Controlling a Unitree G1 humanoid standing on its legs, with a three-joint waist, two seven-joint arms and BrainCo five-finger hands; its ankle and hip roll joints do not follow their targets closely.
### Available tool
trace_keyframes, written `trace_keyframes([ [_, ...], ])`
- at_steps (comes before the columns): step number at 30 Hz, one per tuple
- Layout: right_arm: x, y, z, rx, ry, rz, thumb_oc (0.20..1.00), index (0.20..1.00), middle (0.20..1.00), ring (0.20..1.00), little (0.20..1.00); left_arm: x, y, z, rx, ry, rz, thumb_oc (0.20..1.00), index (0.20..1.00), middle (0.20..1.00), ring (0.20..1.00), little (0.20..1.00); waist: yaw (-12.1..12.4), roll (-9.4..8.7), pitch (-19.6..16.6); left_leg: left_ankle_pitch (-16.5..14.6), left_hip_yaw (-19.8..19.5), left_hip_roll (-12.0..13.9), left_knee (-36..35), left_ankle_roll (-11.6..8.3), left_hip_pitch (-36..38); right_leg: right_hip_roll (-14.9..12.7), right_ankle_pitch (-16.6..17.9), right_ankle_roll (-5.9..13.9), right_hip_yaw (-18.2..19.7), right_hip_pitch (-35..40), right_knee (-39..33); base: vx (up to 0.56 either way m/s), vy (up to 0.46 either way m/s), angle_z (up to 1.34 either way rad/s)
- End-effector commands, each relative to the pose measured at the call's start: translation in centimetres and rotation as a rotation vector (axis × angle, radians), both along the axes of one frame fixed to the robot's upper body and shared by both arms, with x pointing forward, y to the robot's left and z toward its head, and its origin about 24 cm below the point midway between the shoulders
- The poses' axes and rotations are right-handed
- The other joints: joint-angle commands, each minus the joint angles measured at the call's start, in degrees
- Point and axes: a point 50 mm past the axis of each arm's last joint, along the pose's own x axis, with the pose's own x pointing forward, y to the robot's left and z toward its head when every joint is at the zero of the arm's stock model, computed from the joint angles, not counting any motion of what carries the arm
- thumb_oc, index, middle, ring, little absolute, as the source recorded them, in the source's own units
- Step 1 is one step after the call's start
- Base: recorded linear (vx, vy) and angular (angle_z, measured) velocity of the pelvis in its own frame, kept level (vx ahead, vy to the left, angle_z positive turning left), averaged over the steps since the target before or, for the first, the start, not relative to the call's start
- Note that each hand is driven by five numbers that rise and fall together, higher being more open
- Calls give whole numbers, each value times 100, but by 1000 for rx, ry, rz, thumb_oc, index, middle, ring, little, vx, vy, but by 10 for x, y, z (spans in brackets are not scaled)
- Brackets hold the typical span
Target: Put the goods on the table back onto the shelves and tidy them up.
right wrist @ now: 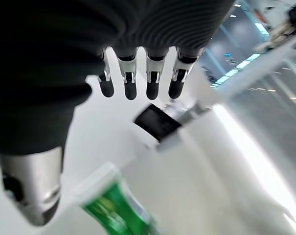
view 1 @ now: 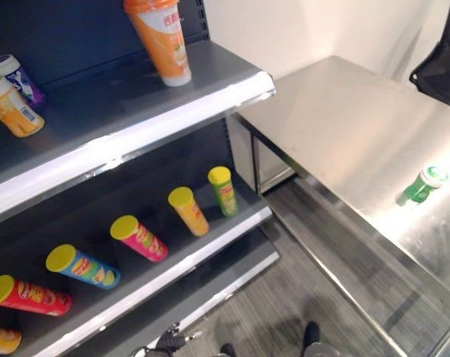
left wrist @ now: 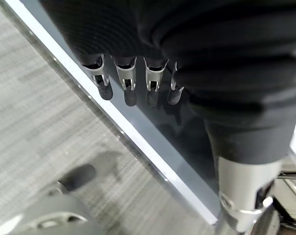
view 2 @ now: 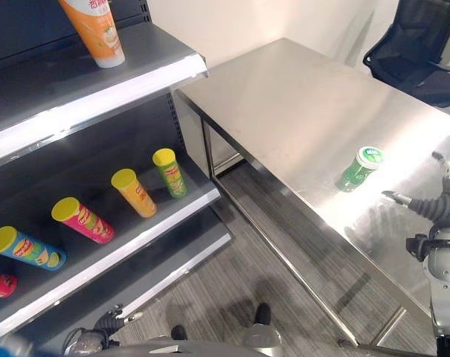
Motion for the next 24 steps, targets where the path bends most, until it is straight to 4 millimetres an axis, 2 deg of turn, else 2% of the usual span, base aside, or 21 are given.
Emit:
trace_keyframes([
  [1,23,5,31,-17,-114,62,1000,1000,1000,1000,1000,30,16,13,52,-66,-37,1000,1000,1000,1000,1000,172,-230,19,-166,-122,548,249,-389,143,-146,-579,379,11,259,88,24,-7,9],
  [4,32,4,29,-50,-72,57,1000,1000,1000,1000,1000,28,19,13,58,-59,-26,1000,1000,1000,1000,1000,232,-225,38,-133,-157,523,194,-384,150,-176,-557,373,-3,258,89,9,-12,7],
  [12,31,-1,36,-133,-65,6,1000,1000,1000,1000,1000,20,16,8,59,-25,-25,1000,1000,1000,1000,1000,289,-171,32,-50,-330,511,17,-410,153,-171,-572,369,-104,239,111,29,-18,15],
  [20,36,-4,37,-157,-45,-21,1000,1000,1000,1000,1000,22,17,10,65,-35,-26,1000,1000,1000,1000,1000,322,-156,23,-2,-396,514,-54,-422,141,-120,-551,368,-38,122,89,13,-18,-1],
  [24,46,-1,45,-179,-51,-6,1000,1000,1000,1000,1000,23,16,10,60,-41,-24,1000,1000,1000,1000,1000,331,-127,46,-2,-388,544,-58,-435,147,-62,-544,369,79,10,88,2,-14,-12],
])
